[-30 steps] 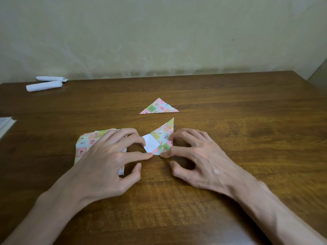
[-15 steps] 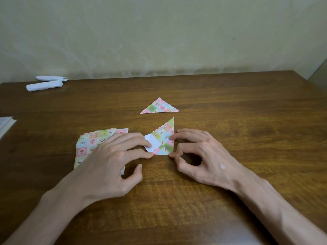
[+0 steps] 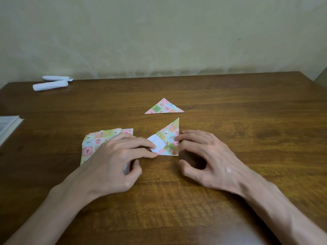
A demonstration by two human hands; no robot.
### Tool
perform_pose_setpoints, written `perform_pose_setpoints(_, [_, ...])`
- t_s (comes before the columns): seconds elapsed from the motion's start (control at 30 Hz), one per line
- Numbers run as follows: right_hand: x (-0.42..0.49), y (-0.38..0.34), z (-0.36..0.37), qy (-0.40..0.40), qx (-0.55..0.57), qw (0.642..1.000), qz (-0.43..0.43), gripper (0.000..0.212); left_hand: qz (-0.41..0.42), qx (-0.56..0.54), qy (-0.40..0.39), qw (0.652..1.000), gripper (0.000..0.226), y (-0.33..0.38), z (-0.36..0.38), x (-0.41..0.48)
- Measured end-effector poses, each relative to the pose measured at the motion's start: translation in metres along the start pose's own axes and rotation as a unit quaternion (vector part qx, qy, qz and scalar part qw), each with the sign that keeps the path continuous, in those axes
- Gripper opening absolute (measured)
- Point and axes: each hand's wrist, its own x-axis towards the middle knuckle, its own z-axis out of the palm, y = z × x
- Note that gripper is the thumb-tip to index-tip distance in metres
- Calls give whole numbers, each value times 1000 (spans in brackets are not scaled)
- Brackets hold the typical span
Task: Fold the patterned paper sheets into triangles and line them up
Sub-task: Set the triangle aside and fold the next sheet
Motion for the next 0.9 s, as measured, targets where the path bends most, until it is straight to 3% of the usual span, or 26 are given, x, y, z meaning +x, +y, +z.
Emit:
perform_pose_setpoints(0.07, [0, -3, 0, -25, -23, 999, 0, 44, 4, 7, -1, 1000, 47, 1, 0, 1])
perform_pose_setpoints(0.13, [-1, -7, 0, -49, -45, 998, -2, 50, 6, 16, -2, 1000, 49, 0, 0, 1])
perform_pose_setpoints(0.4, [0, -13, 5, -71, -119, 990, -10, 49, -4, 8, -2, 1000, 51, -2, 1, 1])
perform_pose_setpoints(0.6, [-2, -6, 1, -29, -41, 999, 5, 41, -10, 13, -2, 1000, 55, -4, 3, 2])
perform_pose_setpoints(0.9, [1, -3, 3, 5, -38, 999, 10, 27, -12, -4, -2, 1000, 57, -7, 3, 5])
